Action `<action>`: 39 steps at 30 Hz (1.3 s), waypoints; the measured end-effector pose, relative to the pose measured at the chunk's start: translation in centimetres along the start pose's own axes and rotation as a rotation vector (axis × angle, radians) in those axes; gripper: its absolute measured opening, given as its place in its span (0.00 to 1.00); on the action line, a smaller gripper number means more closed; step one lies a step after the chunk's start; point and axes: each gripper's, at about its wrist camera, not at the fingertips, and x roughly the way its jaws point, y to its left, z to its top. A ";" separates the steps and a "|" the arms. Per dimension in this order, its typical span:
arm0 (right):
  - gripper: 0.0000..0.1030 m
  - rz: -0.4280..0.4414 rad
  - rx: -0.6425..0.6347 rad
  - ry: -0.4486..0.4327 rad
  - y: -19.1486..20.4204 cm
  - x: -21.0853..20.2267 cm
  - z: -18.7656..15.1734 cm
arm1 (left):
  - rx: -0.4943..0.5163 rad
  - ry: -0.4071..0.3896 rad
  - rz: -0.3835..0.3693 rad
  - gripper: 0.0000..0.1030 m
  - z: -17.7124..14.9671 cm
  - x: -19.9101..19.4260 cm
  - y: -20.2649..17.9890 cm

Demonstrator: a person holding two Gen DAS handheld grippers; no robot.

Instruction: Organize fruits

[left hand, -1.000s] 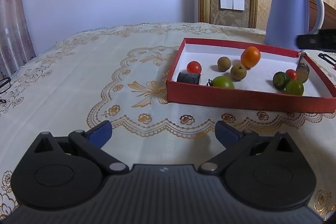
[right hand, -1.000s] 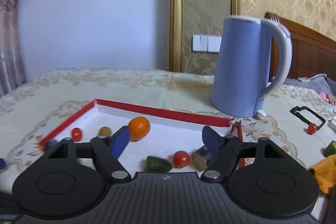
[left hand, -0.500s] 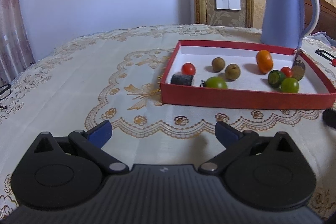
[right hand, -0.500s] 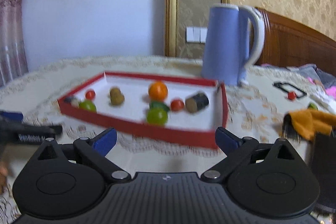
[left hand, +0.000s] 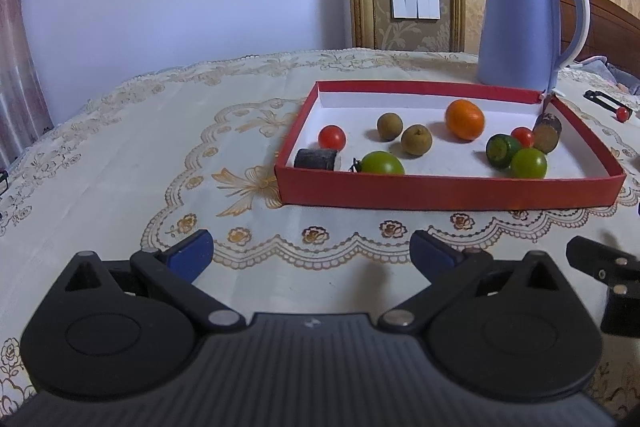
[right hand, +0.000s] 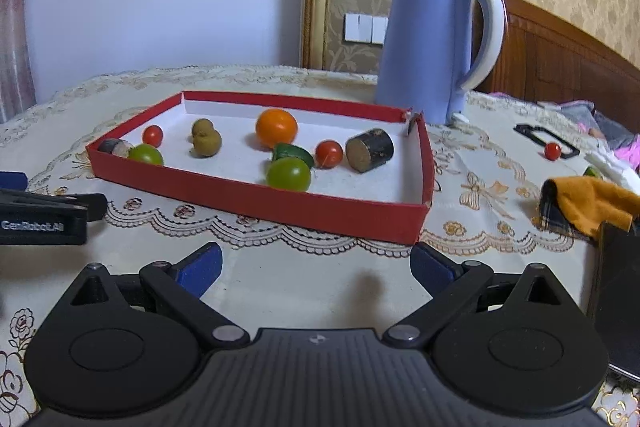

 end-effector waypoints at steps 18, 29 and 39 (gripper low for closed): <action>0.98 0.122 -0.071 0.026 1.3 1.2 0.6 | 0.021 0.015 -0.028 1.00 -0.2 0.5 -0.2; 0.98 0.109 -0.085 0.061 1.2 2.1 0.8 | 0.007 0.034 -0.026 1.00 -0.2 1.0 0.1; 0.98 0.117 -0.092 0.090 1.3 2.6 0.8 | 0.010 0.041 -0.029 1.00 -0.3 1.1 0.0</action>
